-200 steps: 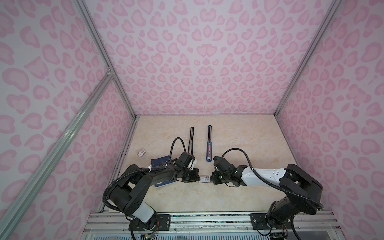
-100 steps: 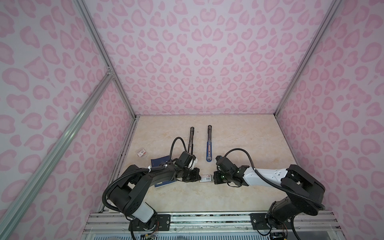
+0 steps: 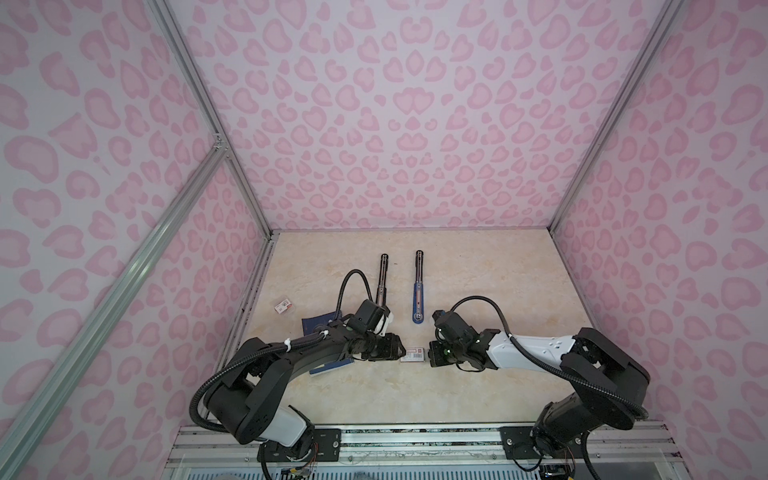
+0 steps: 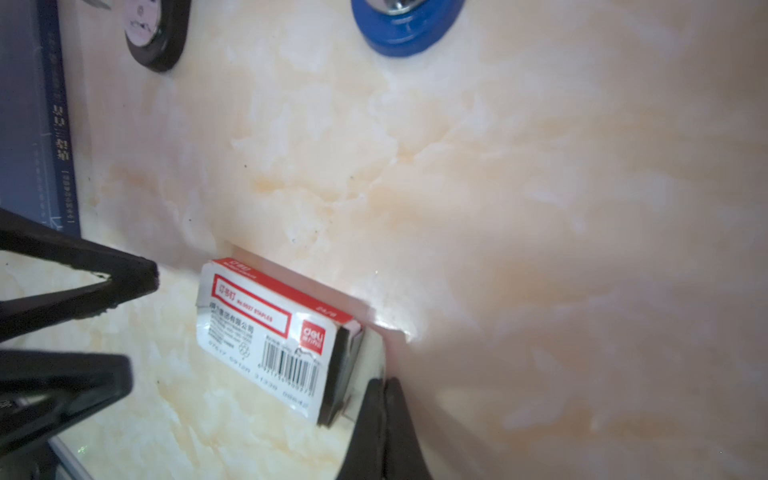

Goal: Load the staples into the stapler
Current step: 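Lift the staple box with the left gripper while the right gripper draws back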

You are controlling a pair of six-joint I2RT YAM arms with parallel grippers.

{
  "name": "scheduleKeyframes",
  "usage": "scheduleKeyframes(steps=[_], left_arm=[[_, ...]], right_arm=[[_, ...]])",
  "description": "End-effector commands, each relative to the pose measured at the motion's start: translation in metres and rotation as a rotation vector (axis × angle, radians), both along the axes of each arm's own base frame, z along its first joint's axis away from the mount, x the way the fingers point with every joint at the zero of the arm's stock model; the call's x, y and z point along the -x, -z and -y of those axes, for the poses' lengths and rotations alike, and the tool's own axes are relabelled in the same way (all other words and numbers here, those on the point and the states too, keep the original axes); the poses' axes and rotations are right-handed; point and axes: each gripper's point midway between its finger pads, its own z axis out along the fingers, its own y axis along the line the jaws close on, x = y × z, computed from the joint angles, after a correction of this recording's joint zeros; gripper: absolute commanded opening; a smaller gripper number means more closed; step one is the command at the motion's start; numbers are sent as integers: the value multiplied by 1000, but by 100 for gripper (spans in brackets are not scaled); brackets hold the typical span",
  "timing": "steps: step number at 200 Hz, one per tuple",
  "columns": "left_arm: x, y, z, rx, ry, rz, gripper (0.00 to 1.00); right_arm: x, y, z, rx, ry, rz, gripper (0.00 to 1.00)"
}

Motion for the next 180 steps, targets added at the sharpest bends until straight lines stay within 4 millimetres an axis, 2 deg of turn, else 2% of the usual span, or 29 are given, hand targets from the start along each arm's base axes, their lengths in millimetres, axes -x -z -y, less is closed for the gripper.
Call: scheduleKeyframes(steps=[1, 28, 48, 74, 75, 76, 77, 78, 80, 102, 111, 129, 142, 180], left_arm=[[-11, -19, 1, -13, 53, 121, 63], [-29, -48, 8, 3, 101, 315, 65], [-31, -73, 19, 2, 256, 509, 66], [-38, -92, 19, -87, 447, 714, 71], [-38, -92, 19, -90, 454, 721, 72], [-39, -93, 19, -93, 459, 728, 77], [-39, -94, 19, -95, 463, 736, 88], [-40, -94, 19, -96, 466, 739, 94], [-40, -94, 19, -101, 479, 755, 100], [-35, -100, 30, -74, 608, 860, 98], [-31, -98, 35, -41, 647, 878, 98], [-16, -79, 45, 9, 755, 865, 97], [-14, -66, 48, 9, 783, 848, 100], [-10, -40, 56, 12, 856, 806, 94]], right_arm=[[7, 5, 6, 20, -80, -32, 0], [1, 3, 20, 8, -75, -44, 0], [-1, -1, 27, -8, -70, -43, 0], [-6, -7, 29, -26, -76, -28, 0], [-6, -7, 30, -26, -76, -28, 0], [-6, -7, 29, -27, -77, -28, 0], [-7, -7, 29, -28, -77, -27, 0], [-7, -7, 29, -28, -77, -27, 0], [-7, -7, 29, -30, -79, -26, 0], [-7, -5, 27, -39, -90, -29, 0], [-7, -3, 26, -39, -89, -33, 0], [-7, 2, 26, -42, -84, -42, 0], [-7, 3, 25, -47, -83, -46, 0], [-9, 4, 23, -51, -81, -48, 0]])
